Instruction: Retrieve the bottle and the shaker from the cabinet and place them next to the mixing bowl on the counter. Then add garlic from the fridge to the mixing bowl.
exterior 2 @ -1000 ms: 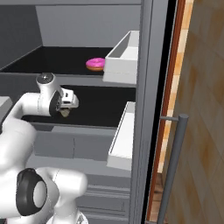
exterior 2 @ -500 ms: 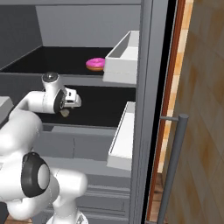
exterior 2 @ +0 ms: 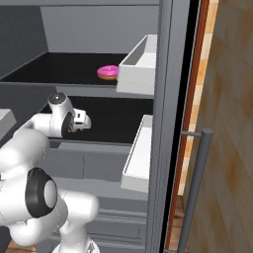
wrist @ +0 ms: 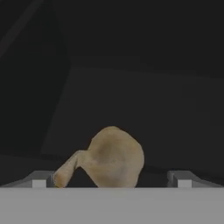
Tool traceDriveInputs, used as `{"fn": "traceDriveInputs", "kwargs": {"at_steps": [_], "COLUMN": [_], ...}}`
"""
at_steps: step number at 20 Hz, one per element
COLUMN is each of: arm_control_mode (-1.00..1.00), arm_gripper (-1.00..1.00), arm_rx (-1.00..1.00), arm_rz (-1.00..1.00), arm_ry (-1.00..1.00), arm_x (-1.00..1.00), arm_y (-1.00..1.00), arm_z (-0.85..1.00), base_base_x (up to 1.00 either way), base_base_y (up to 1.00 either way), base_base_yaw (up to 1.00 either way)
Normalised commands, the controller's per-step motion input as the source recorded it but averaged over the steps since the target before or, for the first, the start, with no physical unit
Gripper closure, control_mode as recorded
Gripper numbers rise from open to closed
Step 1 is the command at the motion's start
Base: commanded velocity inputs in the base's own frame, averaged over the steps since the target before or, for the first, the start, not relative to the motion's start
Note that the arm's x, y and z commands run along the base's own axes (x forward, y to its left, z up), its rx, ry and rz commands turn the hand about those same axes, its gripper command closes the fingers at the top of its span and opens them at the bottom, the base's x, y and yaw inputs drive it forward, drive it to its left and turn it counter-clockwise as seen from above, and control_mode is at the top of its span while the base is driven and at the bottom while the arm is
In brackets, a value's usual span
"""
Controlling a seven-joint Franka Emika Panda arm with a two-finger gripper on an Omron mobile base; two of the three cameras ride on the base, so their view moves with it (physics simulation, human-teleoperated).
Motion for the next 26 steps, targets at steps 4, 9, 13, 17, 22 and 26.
{"fn": "traceDriveInputs", "kwargs": {"at_steps": [4, 9, 13, 17, 22, 26], "arm_control_mode": [-1.0, -1.0, -1.0, -1.0, -1.0, -1.0], "arm_gripper": [-1.0, -1.0, -1.0, -1.0, -1.0, -1.0], "arm_rx": [0.0, 0.0, 0.0, 0.0, 0.0, 0.0], "arm_rz": [0.0, 0.0, 0.0, 0.0, 0.0, 0.0], "arm_ry": [0.02, 0.06, 0.02, 0.0, 0.0, 0.0], "arm_x": [0.18, 0.25, 0.12, 0.0, 0.0, 0.0], "arm_y": [0.07, 0.0, 0.0, 0.0, 0.0, 0.0], "arm_z": [0.0, 0.0, 0.0, 0.0, -0.01, -0.13], "base_base_x": [0.0, 0.0, 0.0, 0.0, 0.0, 0.0], "base_base_y": [0.0, 0.0, 0.0, 0.0, 0.0, 0.0], "base_base_yaw": [0.0, 0.0, 0.0, 0.0, 0.0, 0.0]}}
